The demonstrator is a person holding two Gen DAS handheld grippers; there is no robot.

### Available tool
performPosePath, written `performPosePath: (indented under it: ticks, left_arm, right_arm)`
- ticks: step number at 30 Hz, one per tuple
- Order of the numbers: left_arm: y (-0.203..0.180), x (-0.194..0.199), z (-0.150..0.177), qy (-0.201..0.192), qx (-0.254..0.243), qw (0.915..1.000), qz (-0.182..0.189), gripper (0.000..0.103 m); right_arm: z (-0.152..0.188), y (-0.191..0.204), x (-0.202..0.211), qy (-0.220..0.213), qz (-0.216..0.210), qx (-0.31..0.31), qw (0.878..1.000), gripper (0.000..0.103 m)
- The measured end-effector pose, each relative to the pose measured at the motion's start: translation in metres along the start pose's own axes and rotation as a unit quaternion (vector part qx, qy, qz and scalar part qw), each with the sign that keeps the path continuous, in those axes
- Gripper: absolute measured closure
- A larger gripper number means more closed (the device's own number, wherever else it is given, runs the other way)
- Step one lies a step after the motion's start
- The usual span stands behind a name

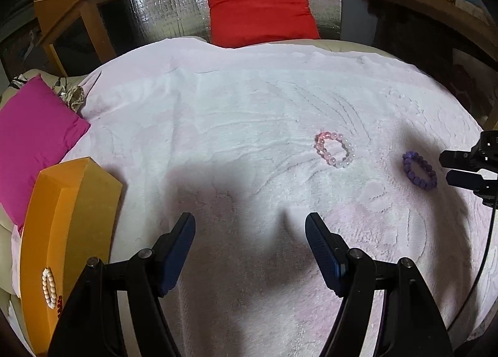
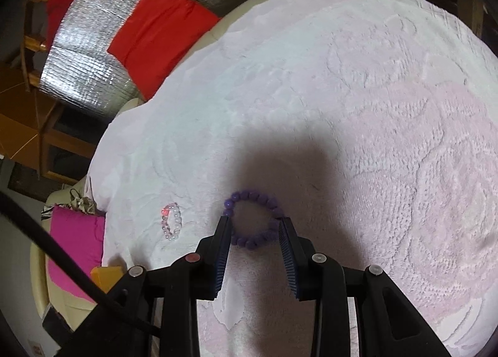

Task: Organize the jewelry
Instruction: 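Grasp the pink crystal bracelet with the left tool while the right tool grasps the purple bead bracelet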

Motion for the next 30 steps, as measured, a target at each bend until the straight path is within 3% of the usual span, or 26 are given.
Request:
performPosePath:
  ticks: [6,11,17,30]
  left_arm:
    - [0.006,0.000,0.000,0.000,0.003,1.0000,0.000,0.029]
    - [0.010,0.001,-0.001,-0.002,0.007,1.0000,0.001,0.029]
    - [0.006,0.001,-0.002,-0.003,0.007,1.0000,0.002,0.029]
    - [-0.013,-0.005,-0.006,0.005,0.004,1.0000,0.007,0.029]
  right_arm:
    - [0.002,-0.010,-0.017,0.012,0.035,-0.006,0.999,0.068]
    - [0.000,-0.008,-0.022,0.001,0.038,0.008,0.999,0.068]
    - [0.004,-0.006,-0.025,-0.008,0.072,0.054,0.996,0.086]
    - [-0.001,-0.004,-0.026,0.001,0.052,0.083,0.995,0.090]
Point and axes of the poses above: each gripper's, at about its wrist camera, not at the fingertips, and x roughly against the way its jaws point, y to its left, z to its underside, the point moved 8 cm from there along -x, roughly the way its jaws point, and after that the axes turned 8 degrees about -z, right-handed, at the moved point
